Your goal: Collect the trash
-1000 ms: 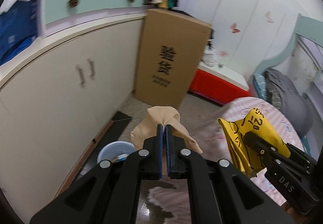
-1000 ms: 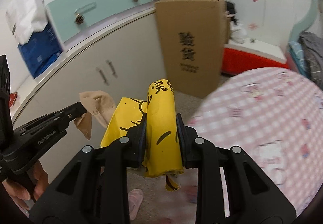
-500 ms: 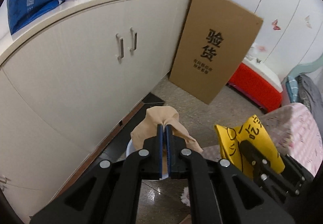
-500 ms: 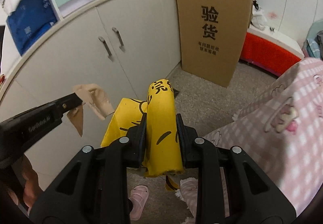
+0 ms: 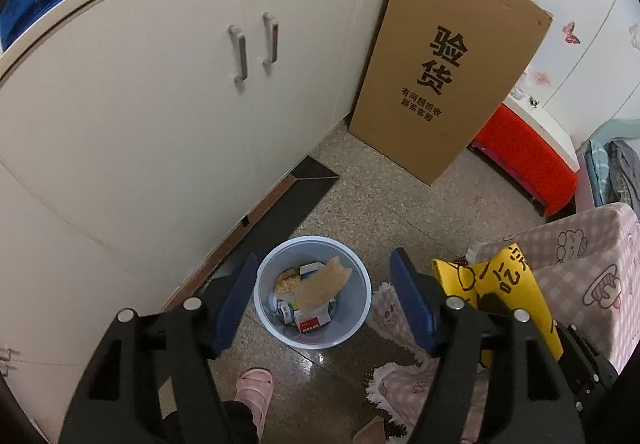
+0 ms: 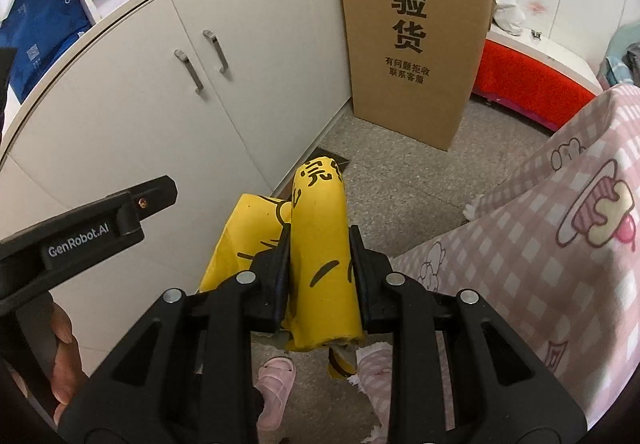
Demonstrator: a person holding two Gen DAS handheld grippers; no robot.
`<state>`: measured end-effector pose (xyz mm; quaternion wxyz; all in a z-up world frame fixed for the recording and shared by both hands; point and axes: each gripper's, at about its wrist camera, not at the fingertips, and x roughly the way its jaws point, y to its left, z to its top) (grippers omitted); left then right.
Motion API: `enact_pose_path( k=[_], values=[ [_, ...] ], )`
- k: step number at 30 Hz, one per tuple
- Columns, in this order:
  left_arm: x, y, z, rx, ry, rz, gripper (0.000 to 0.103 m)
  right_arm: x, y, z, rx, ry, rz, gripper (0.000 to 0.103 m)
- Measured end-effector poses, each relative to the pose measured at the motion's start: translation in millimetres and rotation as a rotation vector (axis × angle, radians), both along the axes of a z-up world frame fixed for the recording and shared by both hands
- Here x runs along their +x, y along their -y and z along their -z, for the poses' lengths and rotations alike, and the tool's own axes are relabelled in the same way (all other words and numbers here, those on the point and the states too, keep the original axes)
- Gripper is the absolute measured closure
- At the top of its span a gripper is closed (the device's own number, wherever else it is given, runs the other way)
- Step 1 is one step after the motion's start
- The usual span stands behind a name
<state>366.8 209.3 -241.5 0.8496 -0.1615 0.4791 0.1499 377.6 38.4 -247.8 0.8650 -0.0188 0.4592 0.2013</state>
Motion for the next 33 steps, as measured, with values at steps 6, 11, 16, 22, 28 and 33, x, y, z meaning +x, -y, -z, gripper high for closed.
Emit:
enact_pose_path(
  k=[6, 11, 16, 22, 28, 33],
  values=[
    [-12, -9, 1, -0.014, -0.008, -0.023, 0.035, -8, -5, -7, 0.01, 0.006, -0.012, 0.076],
    [-22, -15, -3, -0.028, 0.004, -0.039, 0.035, -13, -8, -16, 0.02, 0.022, -0.021, 0.075],
    [-27, -22, -7, -0.026, 0.019, -0.071, 0.034, -13, -19, -25, 0.024, 0.05, -0.035, 0.071],
    [-38, -41, -12, 0.002, 0.051, -0.16, 0.034, -2, -36, -25, 0.046, 0.086, -0.05, 0.049],
    [-38, -54, -10, 0.018, 0.044, -0.19, 0.033, 7, -41, -13, 0.1, 0.064, -0.04, 0.037],
    [-39, -53, -11, 0.016, 0.047, -0.176, 0.033, 1, -33, -16, 0.131, 0.06, -0.033, 0.03]
  ],
)
